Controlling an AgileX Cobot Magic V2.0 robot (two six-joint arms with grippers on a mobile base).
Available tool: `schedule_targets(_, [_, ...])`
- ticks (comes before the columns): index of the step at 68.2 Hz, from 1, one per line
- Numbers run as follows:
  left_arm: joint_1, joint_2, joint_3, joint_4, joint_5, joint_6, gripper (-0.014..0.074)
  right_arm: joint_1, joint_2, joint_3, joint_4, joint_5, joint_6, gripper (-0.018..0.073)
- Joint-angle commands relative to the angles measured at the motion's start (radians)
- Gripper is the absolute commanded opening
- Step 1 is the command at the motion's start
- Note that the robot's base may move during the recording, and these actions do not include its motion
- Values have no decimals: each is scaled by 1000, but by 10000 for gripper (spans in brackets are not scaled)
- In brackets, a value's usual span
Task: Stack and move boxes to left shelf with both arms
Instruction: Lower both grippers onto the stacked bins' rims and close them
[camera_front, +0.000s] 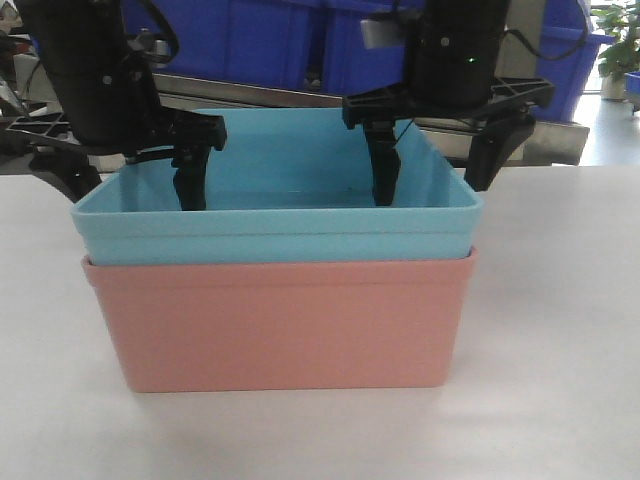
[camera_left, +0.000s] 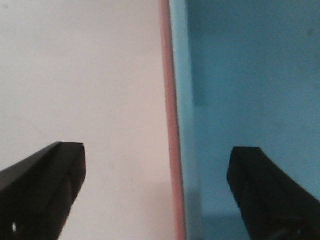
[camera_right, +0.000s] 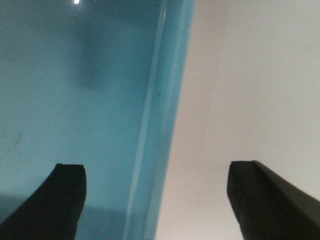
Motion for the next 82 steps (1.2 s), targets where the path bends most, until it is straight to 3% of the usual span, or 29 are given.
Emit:
schedule_targets(1, [4,-28,-35,-4,-42,-14,482,-5,-38,-23,-15,-44,-13,604])
schedule_targets(32, [4,26,-35,-27,-48,-14,467,-5,28,-14,-16,-81,-13,589])
schedule_targets(41, [4,26,-35,-25,-48,-14,363,-5,28,-13,-16,-86,-13,446])
schedule_targets(51, [4,26,-35,-25,-48,-14,173,-5,28,-13,-16,-84,-13,211])
schedule_targets(63, [4,26,-35,-25,-46,-14,-15,-5,28,-13,-16,-75,-14,21])
schedule_targets(82, [4,20,-35,-29,-1,-14,-3,-5,26,-13,-18,-52,-14,36])
